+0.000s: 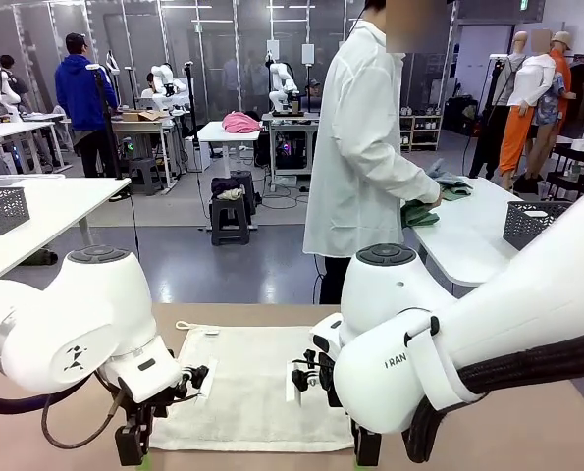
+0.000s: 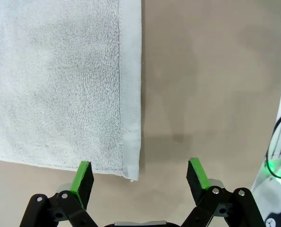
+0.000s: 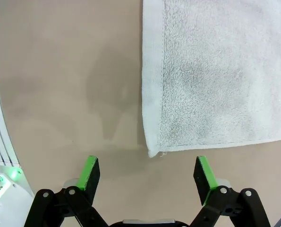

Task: Fold the towels and place them in the basket.
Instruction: When a person lays out a Towel with hook on the table, fold it in half twice.

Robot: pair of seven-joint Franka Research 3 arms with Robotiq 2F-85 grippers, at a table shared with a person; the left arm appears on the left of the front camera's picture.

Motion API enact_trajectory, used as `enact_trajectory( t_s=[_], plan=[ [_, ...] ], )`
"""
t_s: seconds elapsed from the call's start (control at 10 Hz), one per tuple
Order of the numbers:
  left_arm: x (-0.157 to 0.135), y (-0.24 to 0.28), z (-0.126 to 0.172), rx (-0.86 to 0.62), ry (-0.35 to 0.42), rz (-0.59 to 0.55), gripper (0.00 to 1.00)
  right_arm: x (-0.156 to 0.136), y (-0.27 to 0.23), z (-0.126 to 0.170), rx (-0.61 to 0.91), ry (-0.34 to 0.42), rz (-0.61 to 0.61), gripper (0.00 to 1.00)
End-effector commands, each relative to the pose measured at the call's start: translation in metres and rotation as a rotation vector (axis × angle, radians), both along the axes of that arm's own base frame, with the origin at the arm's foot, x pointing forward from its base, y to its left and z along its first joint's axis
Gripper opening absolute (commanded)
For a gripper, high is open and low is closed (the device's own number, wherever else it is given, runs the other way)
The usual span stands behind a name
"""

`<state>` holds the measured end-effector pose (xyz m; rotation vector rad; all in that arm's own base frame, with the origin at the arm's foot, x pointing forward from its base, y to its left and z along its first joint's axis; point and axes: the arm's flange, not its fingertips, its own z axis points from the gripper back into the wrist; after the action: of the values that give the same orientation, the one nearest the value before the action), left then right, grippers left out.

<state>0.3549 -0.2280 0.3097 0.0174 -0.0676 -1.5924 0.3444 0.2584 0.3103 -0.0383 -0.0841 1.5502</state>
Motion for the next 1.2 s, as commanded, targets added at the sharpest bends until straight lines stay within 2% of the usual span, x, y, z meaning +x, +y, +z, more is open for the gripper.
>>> enact_trajectory(
  t_s=[0.0,0.4,0.5,0.6,0.7,1.0,1.1],
  plan=[
    [0.008,0.002,-0.009,0.000,-0.015,-0.018,1.00,0.010,0.003,-0.011,-0.008,-0.016,-0.010,1.00],
    [0.014,0.004,-0.011,0.001,-0.023,-0.020,1.00,0.017,0.005,-0.019,-0.003,-0.015,-0.011,1.00],
    [0.015,0.005,-0.011,0.004,-0.027,-0.020,0.96,0.017,0.007,-0.020,0.007,-0.011,-0.018,1.00],
    [0.015,0.004,-0.011,0.011,-0.027,-0.018,0.80,0.018,0.009,-0.022,0.016,-0.008,-0.035,0.80],
    [0.016,0.005,-0.011,0.009,-0.031,-0.015,0.76,0.018,0.009,-0.022,0.012,-0.009,-0.047,0.80],
    [0.018,0.004,-0.012,0.015,-0.049,-0.002,0.76,0.019,0.010,-0.023,0.012,-0.014,-0.065,0.80],
    [0.021,0.003,-0.013,0.038,-0.061,-0.003,0.63,0.019,0.011,-0.023,0.011,-0.023,-0.057,0.76]
  ],
)
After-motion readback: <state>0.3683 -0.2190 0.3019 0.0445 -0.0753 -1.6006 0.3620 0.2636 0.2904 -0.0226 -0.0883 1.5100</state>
